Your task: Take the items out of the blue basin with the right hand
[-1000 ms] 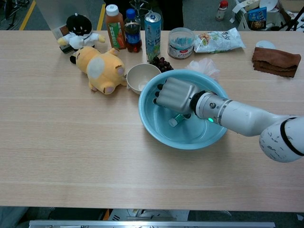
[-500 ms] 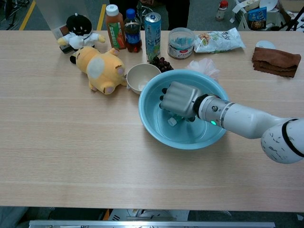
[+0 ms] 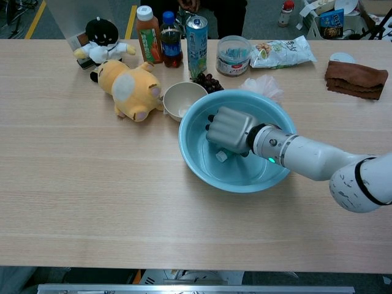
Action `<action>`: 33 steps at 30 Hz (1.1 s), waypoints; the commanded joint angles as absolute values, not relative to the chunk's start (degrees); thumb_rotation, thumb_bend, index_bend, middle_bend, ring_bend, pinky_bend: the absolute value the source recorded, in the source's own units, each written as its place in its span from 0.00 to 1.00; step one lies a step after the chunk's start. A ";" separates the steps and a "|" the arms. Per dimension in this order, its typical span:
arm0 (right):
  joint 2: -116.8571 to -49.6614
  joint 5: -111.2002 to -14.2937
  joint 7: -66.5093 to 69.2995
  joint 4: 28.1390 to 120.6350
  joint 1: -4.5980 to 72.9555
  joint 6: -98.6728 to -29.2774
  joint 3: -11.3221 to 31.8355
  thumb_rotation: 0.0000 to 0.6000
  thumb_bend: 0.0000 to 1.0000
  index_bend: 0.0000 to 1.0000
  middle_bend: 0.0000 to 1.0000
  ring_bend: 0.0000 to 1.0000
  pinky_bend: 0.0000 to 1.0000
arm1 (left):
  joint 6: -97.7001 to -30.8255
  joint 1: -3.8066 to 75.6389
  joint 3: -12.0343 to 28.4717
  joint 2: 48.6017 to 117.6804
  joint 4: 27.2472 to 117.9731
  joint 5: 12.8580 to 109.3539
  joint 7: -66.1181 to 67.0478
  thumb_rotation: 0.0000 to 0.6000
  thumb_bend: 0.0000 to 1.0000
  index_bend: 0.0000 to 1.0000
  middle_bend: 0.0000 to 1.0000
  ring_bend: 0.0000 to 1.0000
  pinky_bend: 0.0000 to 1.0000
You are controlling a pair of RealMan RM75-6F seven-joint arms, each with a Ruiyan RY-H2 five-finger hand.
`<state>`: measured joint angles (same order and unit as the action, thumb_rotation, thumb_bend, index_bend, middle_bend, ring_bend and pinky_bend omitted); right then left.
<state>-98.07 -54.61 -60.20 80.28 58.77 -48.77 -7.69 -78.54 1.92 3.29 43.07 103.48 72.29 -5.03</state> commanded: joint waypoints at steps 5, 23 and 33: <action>-98.65 -55.14 -60.38 79.66 58.45 -48.40 -7.66 1.00 0.20 0.49 0.33 0.20 0.38 | -78.35 1.91 3.18 43.03 103.41 72.32 -5.10 1.00 0.37 0.26 0.26 0.25 0.26; -97.91 -58.39 -58.49 81.94 56.94 -49.49 -6.67 1.00 0.26 0.62 0.37 0.24 0.40 | -78.77 1.41 3.01 42.84 102.75 72.88 -6.65 1.00 0.37 0.26 0.26 0.25 0.26; -90.76 -62.34 -53.53 93.22 55.84 -54.21 -2.61 1.00 0.26 0.64 0.39 0.25 0.40 | -79.07 1.48 3.10 42.41 103.04 73.52 -6.75 1.00 0.37 0.26 0.26 0.25 0.26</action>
